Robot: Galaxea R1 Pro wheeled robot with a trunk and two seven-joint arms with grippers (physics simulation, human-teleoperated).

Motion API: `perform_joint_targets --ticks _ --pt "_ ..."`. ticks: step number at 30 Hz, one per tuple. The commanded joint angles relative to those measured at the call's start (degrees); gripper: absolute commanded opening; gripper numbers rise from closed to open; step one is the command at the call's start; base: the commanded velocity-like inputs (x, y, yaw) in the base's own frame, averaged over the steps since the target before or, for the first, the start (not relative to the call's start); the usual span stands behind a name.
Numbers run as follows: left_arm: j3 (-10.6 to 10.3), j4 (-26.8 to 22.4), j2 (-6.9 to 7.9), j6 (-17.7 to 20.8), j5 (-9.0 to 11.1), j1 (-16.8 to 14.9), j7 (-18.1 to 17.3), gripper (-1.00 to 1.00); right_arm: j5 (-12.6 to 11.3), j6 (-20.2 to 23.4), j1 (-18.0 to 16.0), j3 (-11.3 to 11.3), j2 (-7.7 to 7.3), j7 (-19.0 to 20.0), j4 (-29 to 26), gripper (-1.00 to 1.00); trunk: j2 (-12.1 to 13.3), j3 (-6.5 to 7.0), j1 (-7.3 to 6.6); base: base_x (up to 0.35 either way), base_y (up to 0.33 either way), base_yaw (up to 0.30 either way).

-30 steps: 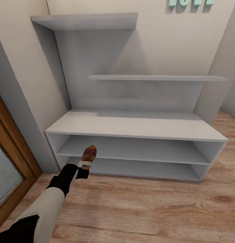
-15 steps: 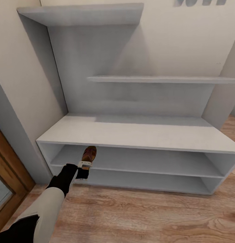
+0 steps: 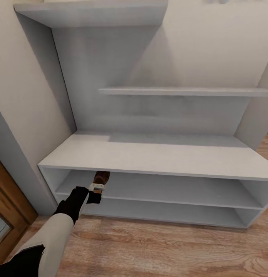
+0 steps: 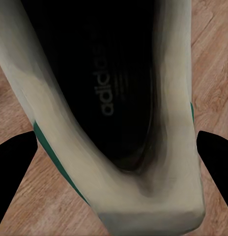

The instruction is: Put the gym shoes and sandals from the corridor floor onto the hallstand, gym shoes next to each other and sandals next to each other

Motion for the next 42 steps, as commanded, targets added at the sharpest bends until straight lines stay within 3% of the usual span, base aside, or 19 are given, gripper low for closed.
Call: perform_joint_targets --ticks 1,9,42 --pt "0.46 -0.11 -0.1 0.19 -0.61 -0.03 -0.5 -1.0 0.58 0.24 -0.05 -0.06 0.02 0.58 -0.04 -1.0 -0.02 -0.06 -0.01 0.001 0.0 0.0" --pt "0.41 -0.11 -0.12 0.19 -0.61 -0.03 -0.5 -1.0 0.58 0.24 -0.07 -0.14 0.03 0.58 -0.03 -1.0 -0.12 -1.61 0.17 0.0 0.0 0.0" --pt "0.46 -0.11 -0.47 0.19 -0.61 -0.03 -0.5 -1.0 0.58 0.24 -0.05 -0.14 -0.01 0.58 -0.04 -1.0 -0.12 -1.61 0.17 0.083 0.0 0.0"
